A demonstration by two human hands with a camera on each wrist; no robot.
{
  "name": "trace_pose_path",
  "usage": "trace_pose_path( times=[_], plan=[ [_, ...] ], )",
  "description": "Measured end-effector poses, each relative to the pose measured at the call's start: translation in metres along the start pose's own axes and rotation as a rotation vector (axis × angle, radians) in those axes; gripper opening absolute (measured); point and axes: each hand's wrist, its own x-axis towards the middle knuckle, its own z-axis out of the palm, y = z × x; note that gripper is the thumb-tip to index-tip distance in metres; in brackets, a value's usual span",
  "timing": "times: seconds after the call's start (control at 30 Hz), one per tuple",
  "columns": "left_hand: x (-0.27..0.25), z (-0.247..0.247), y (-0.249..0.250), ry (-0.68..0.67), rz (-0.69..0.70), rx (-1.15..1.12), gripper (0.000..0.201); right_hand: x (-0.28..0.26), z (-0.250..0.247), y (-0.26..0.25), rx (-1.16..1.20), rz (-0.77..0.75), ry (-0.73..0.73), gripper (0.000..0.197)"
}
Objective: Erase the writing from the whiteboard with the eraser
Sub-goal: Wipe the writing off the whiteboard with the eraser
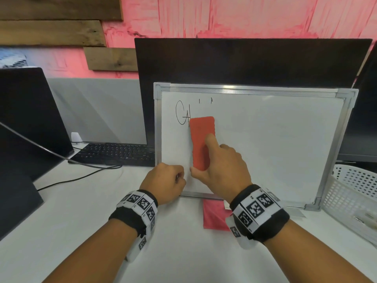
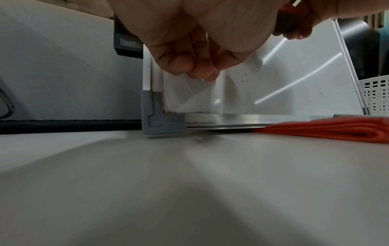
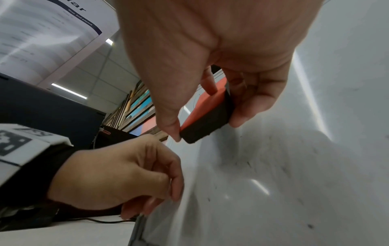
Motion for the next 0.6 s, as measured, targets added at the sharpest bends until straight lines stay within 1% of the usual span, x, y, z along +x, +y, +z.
trace_pose_path(
  times=[0.13, 0.23, 0.3, 0.47, 0.6],
  plan=[
    [0.0, 0.001, -0.001, 0.005, -0.007, 0.007, 0.018, 0.021, -0.008, -0.003, 0.046, -0.056, 0.069, 0.06],
    [0.001, 0.0, 0.0, 0.008, -0.016, 0.01, 0.02, 0.033, -0.016, -0.007, 0.058, -0.078, 0.103, 0.058],
    [0.001, 0.001, 0.0, 0.005, -0.014, 0.011, 0.019, 0.029, -0.015, -0.007, 0.041, -0.076, 0.085, 0.057],
    [-0.001, 0.0, 0.001, 0.003, -0.007, 0.014, 0.014, 0.003, 0.001, -0.003, -0.027, -0.055, -0.043, 0.057],
    [-0.002, -0.002, 0.002, 0.007, -0.002, 0.01, 0.013, 0.004, 0.001, -0.004, -0.026, -0.066, -0.035, 0.059]
  ],
)
